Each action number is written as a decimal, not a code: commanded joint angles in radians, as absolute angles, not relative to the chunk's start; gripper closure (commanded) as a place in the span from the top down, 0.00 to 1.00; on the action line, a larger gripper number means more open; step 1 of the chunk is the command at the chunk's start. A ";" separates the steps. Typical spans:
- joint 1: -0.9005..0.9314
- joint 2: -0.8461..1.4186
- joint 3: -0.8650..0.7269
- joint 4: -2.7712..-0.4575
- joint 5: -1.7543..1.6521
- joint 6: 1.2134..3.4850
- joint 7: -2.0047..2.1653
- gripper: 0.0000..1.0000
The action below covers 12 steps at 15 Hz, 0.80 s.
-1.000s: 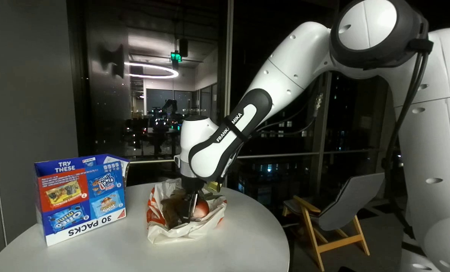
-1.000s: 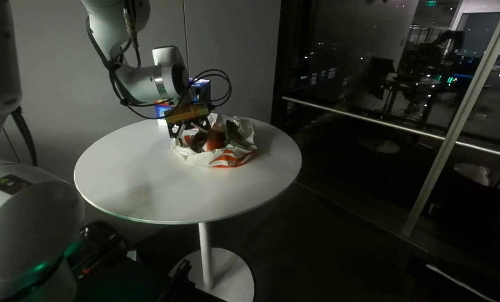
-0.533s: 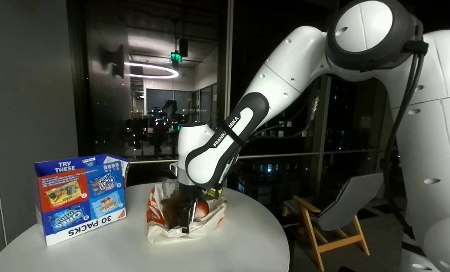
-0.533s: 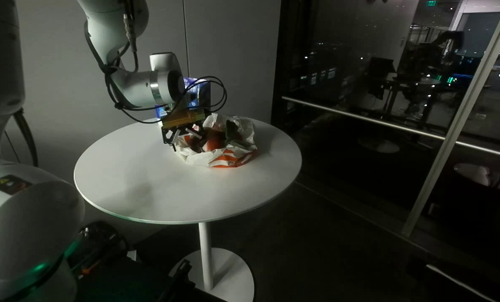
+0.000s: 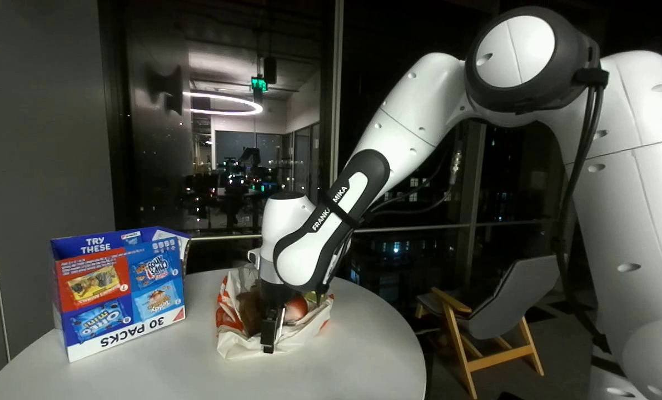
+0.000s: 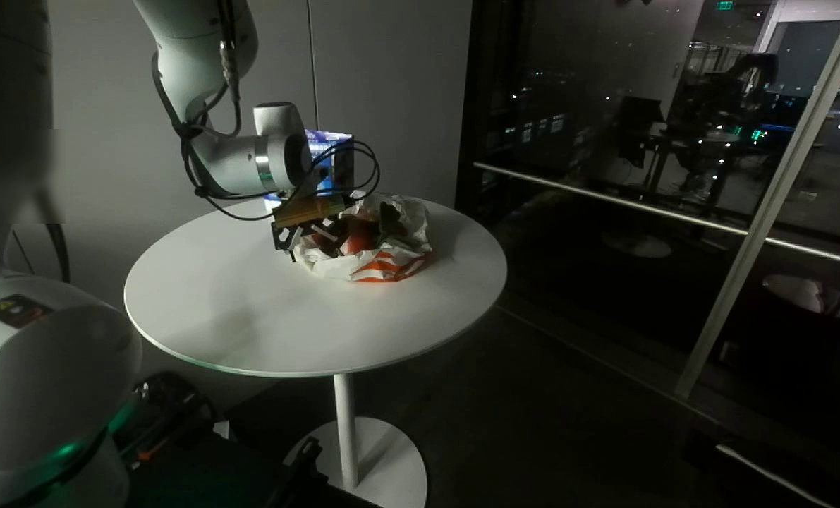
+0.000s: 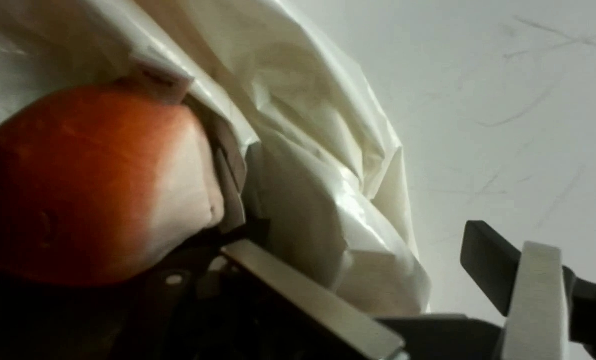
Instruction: Put the eraser, moose and radish in the plastic bag then pull up the plastic.
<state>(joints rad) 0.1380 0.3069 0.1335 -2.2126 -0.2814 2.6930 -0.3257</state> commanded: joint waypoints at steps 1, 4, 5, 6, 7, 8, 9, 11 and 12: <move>0.113 0.321 0.153 -2.221 -0.257 2.739 -0.364 0.66; 0.110 0.322 0.155 -2.224 -0.255 2.742 -0.362 0.42; 0.111 0.318 0.154 -2.226 -0.260 2.738 -0.361 0.34; 0.117 0.311 0.147 -2.227 -0.273 2.730 -0.354 0.27; 0.120 0.302 0.145 -2.229 -0.278 2.728 -0.350 0.18; 0.123 0.293 0.142 -2.231 -0.284 2.726 -0.348 0.12; 0.125 0.282 0.140 -2.234 -0.290 2.721 -0.345 0.11; 0.126 0.264 0.138 -2.239 -0.294 2.723 -0.340 0.07; 0.128 0.252 0.136 -2.242 -0.298 2.726 -0.337 0.05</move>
<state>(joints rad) 0.1274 0.3084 0.1369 -2.2150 -0.2837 2.7175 -0.3349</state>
